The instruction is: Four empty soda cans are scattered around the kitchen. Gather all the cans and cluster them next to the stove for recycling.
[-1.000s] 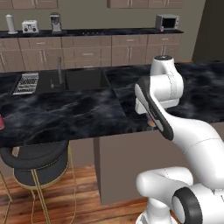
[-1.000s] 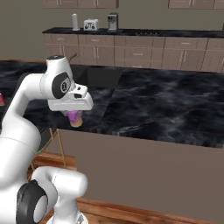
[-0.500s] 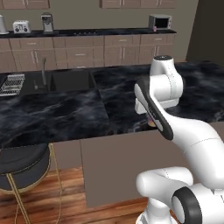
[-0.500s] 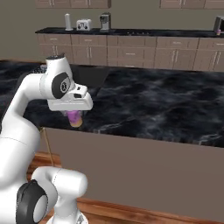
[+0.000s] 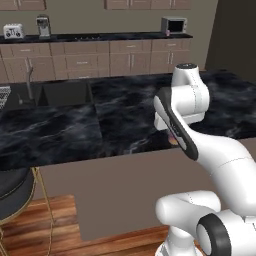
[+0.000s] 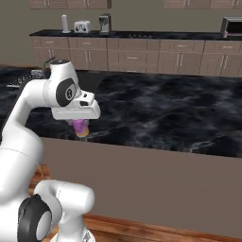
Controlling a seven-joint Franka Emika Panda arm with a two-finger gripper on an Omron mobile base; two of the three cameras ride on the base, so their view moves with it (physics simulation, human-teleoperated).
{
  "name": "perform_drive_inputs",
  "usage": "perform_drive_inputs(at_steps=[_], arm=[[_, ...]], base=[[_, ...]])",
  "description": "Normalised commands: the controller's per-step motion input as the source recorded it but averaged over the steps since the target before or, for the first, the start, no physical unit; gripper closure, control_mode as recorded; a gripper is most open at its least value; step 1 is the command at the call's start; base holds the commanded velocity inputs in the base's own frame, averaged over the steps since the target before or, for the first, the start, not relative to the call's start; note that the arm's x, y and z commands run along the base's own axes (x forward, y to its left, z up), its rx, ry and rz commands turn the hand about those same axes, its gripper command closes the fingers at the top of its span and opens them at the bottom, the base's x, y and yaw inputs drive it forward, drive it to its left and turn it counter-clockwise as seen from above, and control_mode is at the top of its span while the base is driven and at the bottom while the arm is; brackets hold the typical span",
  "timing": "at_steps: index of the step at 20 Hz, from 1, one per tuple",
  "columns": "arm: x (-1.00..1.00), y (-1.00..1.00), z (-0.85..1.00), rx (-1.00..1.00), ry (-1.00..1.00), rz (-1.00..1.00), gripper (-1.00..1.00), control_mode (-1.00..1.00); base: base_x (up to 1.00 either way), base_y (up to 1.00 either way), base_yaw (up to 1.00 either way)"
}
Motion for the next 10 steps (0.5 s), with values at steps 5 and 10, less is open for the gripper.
perform_drive_inputs(at_steps=[5,10], arm=[[0.00,0.00,0.00,0.00,0.00,0.00,1.00,1.00],[0.00,0.00,0.00,0.00,0.00,0.00,1.00,1.00]], base=[[-0.15,-0.51,-0.03],[-0.07,-0.55,-0.04]])
